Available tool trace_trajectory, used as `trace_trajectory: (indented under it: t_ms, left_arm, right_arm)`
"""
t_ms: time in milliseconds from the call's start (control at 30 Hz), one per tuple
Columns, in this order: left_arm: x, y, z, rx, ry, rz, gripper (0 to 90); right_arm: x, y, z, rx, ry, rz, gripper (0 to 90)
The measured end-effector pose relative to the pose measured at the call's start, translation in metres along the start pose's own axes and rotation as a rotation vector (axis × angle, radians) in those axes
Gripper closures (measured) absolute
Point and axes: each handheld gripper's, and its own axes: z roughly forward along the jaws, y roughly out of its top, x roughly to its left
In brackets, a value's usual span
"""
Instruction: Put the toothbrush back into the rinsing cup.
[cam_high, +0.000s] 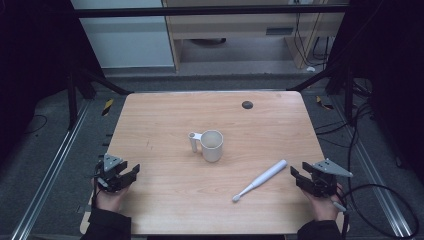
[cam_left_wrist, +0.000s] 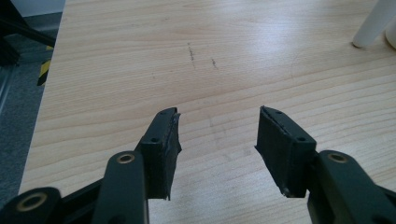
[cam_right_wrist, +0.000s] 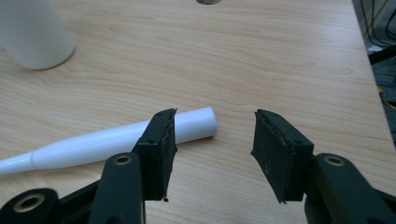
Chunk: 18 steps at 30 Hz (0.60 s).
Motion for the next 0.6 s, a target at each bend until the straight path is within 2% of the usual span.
trace_trajectory:
  t_ms: [267,300,600]
  left_arm:
    - [0.000,0.000,0.000,0.004,-0.015,-0.001,56.9]
    - [-0.001,0.000,0.000,0.006,-0.015,0.004,57.9]
    - [-0.001,0.001,0.000,0.008,-0.012,0.015,63.0]
  right_arm:
    - [0.011,0.003,0.000,0.012,0.043,-0.036,52.2]
    - [0.015,0.004,-0.001,0.023,0.065,-0.035,52.8]
    - [0.032,0.007,0.000,0.050,0.122,-0.076,59.8]
